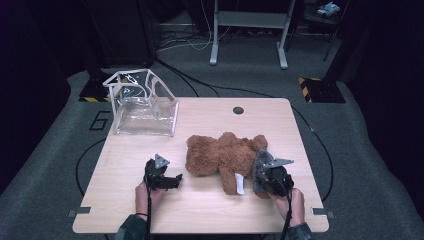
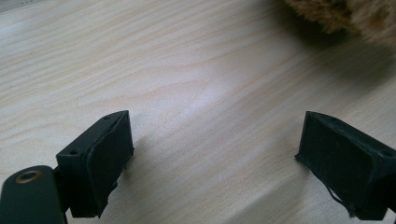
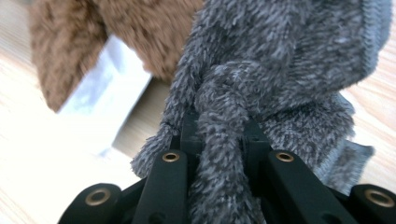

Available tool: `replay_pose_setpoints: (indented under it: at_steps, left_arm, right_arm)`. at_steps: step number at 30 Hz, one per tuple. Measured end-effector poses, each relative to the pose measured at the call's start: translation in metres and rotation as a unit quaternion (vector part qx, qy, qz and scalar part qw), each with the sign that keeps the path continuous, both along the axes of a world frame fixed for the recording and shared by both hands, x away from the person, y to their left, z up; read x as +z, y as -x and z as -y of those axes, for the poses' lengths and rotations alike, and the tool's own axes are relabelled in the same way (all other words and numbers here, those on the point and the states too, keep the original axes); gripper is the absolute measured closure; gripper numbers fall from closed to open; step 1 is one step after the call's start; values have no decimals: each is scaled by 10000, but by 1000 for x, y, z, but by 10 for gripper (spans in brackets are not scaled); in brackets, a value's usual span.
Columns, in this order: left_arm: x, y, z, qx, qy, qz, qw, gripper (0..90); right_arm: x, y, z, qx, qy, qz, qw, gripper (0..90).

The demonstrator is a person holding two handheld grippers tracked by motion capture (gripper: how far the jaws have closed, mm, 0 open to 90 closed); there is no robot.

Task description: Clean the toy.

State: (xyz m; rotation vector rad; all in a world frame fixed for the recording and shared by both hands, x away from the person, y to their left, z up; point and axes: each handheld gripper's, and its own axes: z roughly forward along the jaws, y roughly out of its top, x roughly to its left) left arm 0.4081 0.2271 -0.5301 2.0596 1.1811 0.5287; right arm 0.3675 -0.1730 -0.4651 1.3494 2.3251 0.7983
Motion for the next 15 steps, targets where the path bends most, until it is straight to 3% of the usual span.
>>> replay_pose_setpoints:
  at_steps: [4, 8, 12, 15]
  left_arm:
    - [0, 0, 0, -10, -19, -27, 10000, 97]
    - [1, 0, 0, -9, -22, -26, 10000, 97]
    - [0, 0, 0, -6, 4, -28, 10000, 97]
    - [0, 0, 0, -7, 1, -30, 10000, 97]
  right_arm:
    - [3, 6, 9, -164, 69, -27, 9998, 767]
    - [13, 10, 16, -311, -180, 188, 9992, 768]
    - [31, 7, 7, 12, -436, 551, 9975, 768]
    - [41, 0, -13, 293, -510, 708, 9958, 767]
